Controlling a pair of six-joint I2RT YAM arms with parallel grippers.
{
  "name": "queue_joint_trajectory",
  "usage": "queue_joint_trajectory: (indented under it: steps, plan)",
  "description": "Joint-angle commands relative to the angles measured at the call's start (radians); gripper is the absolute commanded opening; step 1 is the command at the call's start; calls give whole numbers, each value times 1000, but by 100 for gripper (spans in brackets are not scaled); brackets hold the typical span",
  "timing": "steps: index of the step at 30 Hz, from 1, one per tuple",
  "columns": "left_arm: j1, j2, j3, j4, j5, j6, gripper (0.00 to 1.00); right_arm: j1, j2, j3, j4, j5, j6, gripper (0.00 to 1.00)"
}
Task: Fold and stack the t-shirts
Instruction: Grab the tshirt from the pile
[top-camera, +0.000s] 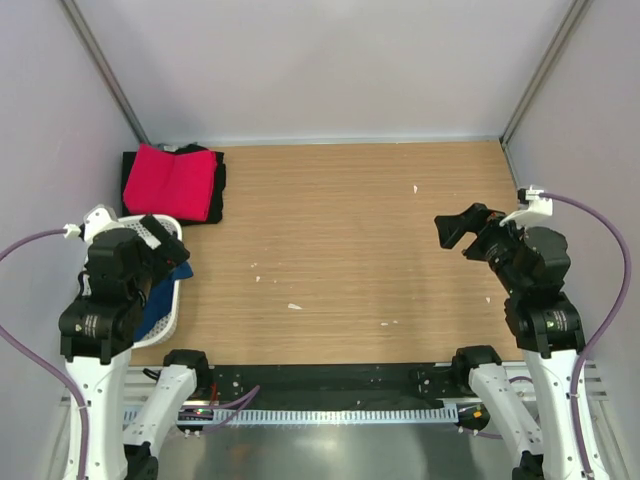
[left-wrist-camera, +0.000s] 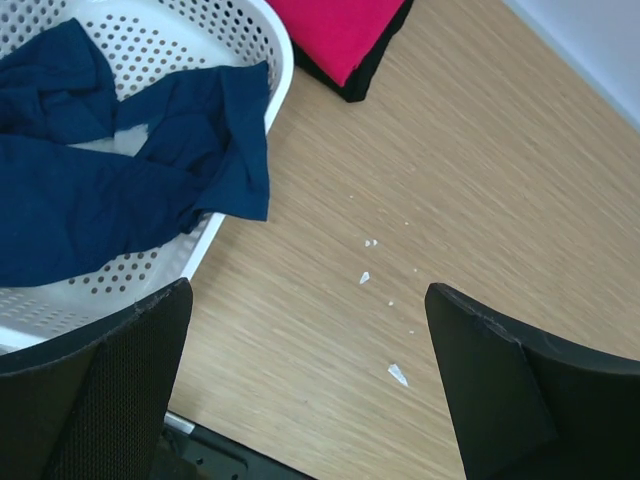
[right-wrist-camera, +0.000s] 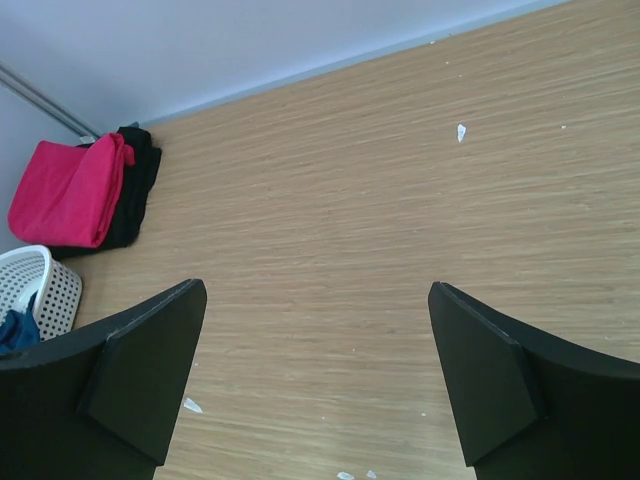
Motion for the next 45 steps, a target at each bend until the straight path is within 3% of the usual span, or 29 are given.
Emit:
queue_joint_trajectory:
  steps: [1,8,13,18,25,41,42,45]
  plan:
    - [-1,-2,-13,-42,-64,-17,100,-3,23,-5,47,-23,8,100]
    - [-3,-2,-117,85,-182,-179,100,-3,63,-33,74,-49,16,100]
    - [31,175,-117,143,-243,-283,100,-3,71,-85,105,-69,26,100]
    - [375,298,-214,215,-101,-345,100,-1,95,-99,126,-64,29,100]
    - [651,482,-334,370,17,-386,100,0,127,-107,162,-82,48,100]
    - [697,792,-397,558,-38,-420,100,0,192,-102,163,-110,69,100]
    - [698,797,-398,559,-33,-426,99,-1,204,-102,163,-110,68,100]
    - [700,788,-416,584,-20,-432,78,0,213,-102,163,-109,66,100]
